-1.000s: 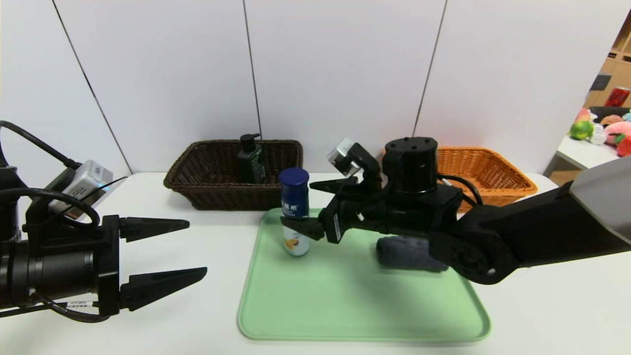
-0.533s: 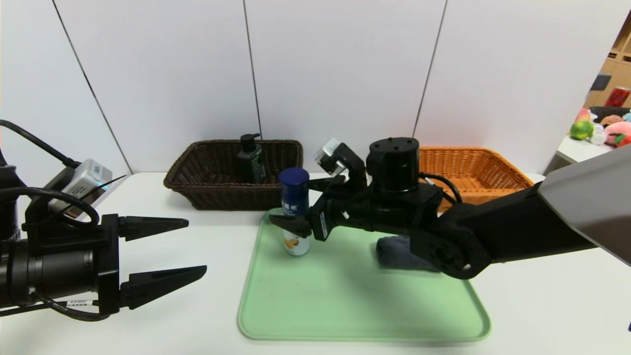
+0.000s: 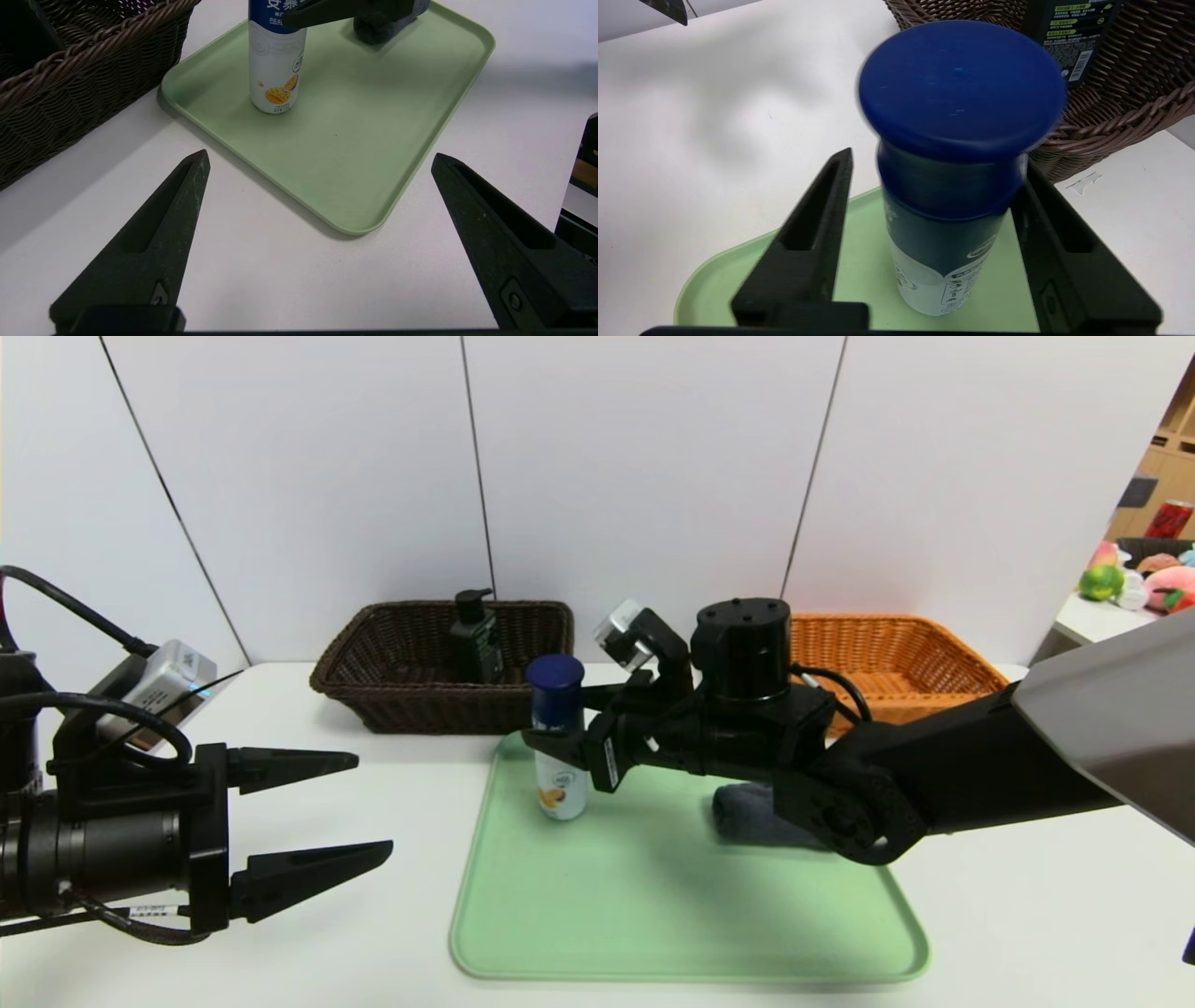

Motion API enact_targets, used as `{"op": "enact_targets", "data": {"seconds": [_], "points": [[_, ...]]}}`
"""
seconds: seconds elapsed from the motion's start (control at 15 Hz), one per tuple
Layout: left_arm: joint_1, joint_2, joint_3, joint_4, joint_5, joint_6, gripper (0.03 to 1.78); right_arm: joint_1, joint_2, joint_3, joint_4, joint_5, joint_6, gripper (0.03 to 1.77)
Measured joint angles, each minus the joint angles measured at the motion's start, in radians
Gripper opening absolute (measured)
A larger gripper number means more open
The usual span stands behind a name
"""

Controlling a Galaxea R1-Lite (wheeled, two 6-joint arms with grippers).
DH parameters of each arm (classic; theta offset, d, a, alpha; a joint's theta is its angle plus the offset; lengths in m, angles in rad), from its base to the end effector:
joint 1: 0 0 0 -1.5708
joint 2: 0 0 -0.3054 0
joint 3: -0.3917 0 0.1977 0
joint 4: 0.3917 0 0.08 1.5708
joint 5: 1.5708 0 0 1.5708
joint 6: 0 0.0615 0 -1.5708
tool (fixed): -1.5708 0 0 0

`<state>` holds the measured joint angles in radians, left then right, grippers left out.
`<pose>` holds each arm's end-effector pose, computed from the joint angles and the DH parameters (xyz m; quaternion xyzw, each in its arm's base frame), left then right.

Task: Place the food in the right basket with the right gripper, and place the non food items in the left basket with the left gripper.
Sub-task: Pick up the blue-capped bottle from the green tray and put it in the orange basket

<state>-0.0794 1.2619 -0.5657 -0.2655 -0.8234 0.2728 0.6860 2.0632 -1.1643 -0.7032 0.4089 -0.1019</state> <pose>0.2022 -0.0613 0.1808 0.0426 0.1393 -0.4493 0.8814 0.3335 0.3046 0.1466 -0.0568 0.0703 0.5223 0.8480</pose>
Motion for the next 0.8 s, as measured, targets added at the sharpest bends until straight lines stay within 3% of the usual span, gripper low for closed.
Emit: {"op": "enact_targets", "data": {"seconds": [0.2,0.8], "points": [[0.000,0.000,-0.001,-0.001,0.000,0.000,1.69,0.000,-0.001,0.000,0.001,0.000,0.000,0.75],[0.000,-0.005,-0.001,0.000,0.000,0.000,1.69,-0.011,-0.020,-0.003,0.001,-0.001,0.004,0.75]]}}
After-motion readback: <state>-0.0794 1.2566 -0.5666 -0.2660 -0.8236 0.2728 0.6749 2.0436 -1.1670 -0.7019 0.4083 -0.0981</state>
